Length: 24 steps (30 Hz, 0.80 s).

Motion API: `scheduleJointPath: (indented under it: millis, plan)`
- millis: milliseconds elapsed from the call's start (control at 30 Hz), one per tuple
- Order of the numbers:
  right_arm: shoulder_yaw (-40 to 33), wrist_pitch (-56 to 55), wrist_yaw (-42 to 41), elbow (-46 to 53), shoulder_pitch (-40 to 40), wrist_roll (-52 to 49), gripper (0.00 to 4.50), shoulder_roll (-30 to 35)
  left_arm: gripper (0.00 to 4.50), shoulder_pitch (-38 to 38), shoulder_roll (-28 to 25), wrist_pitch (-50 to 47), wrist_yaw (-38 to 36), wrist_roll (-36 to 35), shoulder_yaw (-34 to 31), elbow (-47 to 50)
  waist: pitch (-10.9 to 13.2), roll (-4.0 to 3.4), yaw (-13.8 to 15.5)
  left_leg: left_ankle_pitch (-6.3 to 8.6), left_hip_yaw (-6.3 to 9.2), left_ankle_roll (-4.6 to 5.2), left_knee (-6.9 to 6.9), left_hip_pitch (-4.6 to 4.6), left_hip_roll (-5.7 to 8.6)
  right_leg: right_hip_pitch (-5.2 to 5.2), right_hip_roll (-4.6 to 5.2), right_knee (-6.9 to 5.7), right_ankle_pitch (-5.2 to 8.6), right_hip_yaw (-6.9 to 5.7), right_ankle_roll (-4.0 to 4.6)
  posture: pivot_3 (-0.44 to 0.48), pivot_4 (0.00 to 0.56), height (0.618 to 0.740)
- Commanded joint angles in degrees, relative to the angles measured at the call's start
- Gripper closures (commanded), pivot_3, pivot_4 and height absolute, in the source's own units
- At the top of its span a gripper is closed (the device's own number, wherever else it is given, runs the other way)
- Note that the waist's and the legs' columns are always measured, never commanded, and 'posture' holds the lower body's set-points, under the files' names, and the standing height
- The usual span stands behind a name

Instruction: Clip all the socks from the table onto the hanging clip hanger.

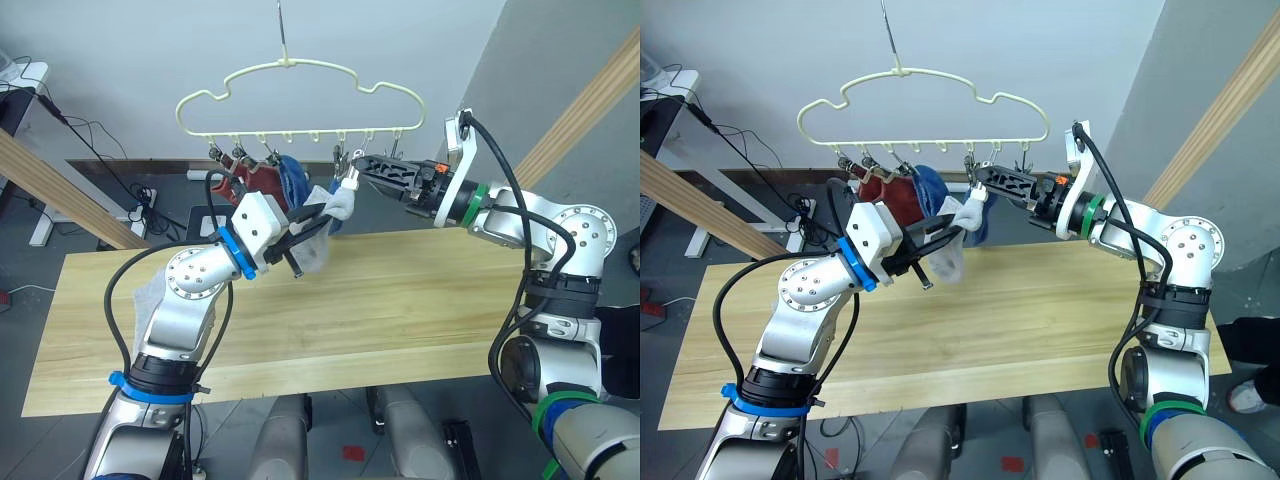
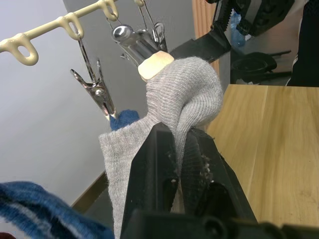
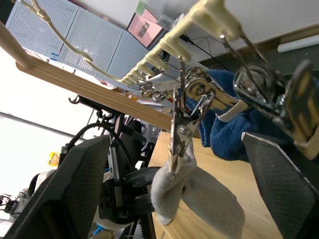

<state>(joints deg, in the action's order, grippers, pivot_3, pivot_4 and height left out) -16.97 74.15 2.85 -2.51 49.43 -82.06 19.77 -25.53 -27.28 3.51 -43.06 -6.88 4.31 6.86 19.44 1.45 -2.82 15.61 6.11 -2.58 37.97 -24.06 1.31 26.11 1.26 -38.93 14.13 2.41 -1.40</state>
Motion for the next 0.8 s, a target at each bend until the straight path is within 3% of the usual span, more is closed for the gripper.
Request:
scheduleJointPath:
  millis: [33,233,267,533,767,800]
  plan:
    - [0.1,1.3,-4.0,8.4,-3.4,0.7,0.04,6.4,4.23,0.3,0.0,-0.5,0.7,-0.6,-0.3,3.0,0.0,0.0,0.4,0.0,0.0,0.0,0.0,-0.04,0.0,0.0,0.0,0.03,0.0,-0.05,0.0,0.018,0.374,0.74]
    - [1.8,-0.9,-4.9,16.6,-8.7,2.8,0.04,10.9,4.23,1.1,0.3,-1.1,0.5,-1.7,-0.7,3.6,0.0,0.02,0.5,0.0,0.0,0.0,0.02,-0.08,0.0,0.01,0.0,0.05,0.0,-0.01,-0.01,0.008,0.374,0.74]
    - [2.4,-1.7,-4.1,19.1,-9.6,3.8,0.0,10.8,3.7,1.2,0.2,-1.5,0.3,-2.1,-0.8,3.9,0.0,0.02,0.4,0.0,0.0,0.0,0.03,-0.06,0.0,0.01,0.0,0.02,0.0,-0.01,-0.01,0.001,0.376,0.74]
    - [8.0,-9.5,-0.4,31.1,-15.4,15.8,0.0,8.9,1.71,4.5,-1.2,-7.0,0.7,-4.0,-2.0,8.3,0.0,0.02,0.3,-0.01,0.04,0.0,0.05,-0.05,0.0,-0.01,-0.03,0.02,0.01,0.0,-0.02,-0.007,0.378,0.74]
    - [20.0,-21.3,3.3,37.5,-17.8,42.9,0.0,11.2,0.01,11.2,-5.2,-20.8,2.4,-11.0,-7.6,21.3,0.1,-0.04,-0.2,-0.02,0.09,-0.03,0.01,-0.01,-0.03,0.01,-0.06,0.03,0.02,-0.04,-0.05,0.005,0.387,0.74]
    - [21.1,-22.7,3.7,37.7,-18.2,45.7,0.0,10.9,0.01,11.5,-5.6,-22.6,2.8,-12.2,-8.2,22.6,0.1,-0.05,-0.1,-0.03,0.09,-0.04,0.03,-0.01,-0.03,0.0,-0.06,0.02,0.03,-0.04,-0.05,0.008,0.386,0.74]
